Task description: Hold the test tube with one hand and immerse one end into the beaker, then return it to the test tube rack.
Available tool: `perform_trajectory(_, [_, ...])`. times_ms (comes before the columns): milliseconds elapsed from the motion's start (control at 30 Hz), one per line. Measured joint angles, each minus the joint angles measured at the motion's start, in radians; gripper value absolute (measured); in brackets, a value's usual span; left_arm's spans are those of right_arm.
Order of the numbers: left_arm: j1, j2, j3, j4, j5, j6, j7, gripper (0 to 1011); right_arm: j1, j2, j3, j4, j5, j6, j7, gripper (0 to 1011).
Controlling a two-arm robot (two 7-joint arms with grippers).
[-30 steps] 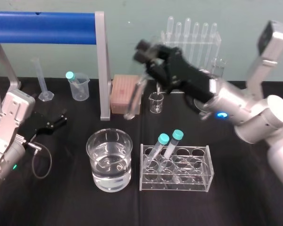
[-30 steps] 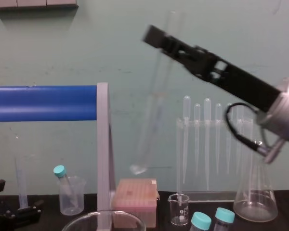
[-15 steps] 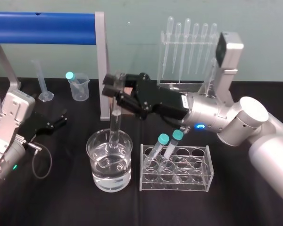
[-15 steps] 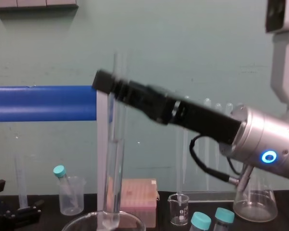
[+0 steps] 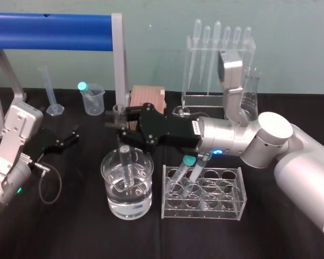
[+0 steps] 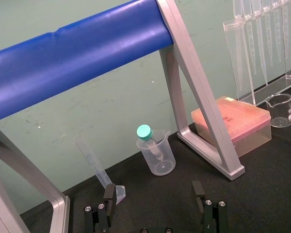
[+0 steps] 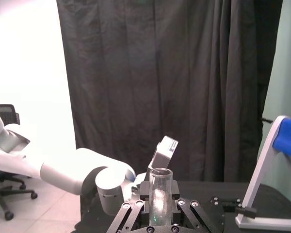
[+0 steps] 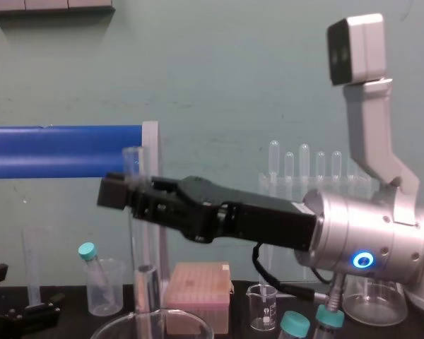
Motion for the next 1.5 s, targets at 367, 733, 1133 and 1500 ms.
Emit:
perform_trajectory(367, [0.000,0.000,0.000,0.000,0.000,0.000,0.000,1000,0.006,-0.013,-0.034,0.025,-0.045,0.015,-0.040,226])
perform_trajectory(733, [0.000,0.000,0.000,0.000,0.000,0.000,0.000,1000,-0.005,-0.015,-0.033,0.038,-0.062,0.018,-0.065,226])
perform_trajectory(1133, [0.000,0.000,0.000,0.000,0.000,0.000,0.000,1000,-0.008,-0.013,-0.031,0.034,-0.063,0.017,-0.069,226])
perform_trajectory(1500, [0.000,0.000,0.000,0.000,0.000,0.000,0.000,1000,-0.007,-0.013,-0.031,0.034,-0.061,0.016,-0.067,226])
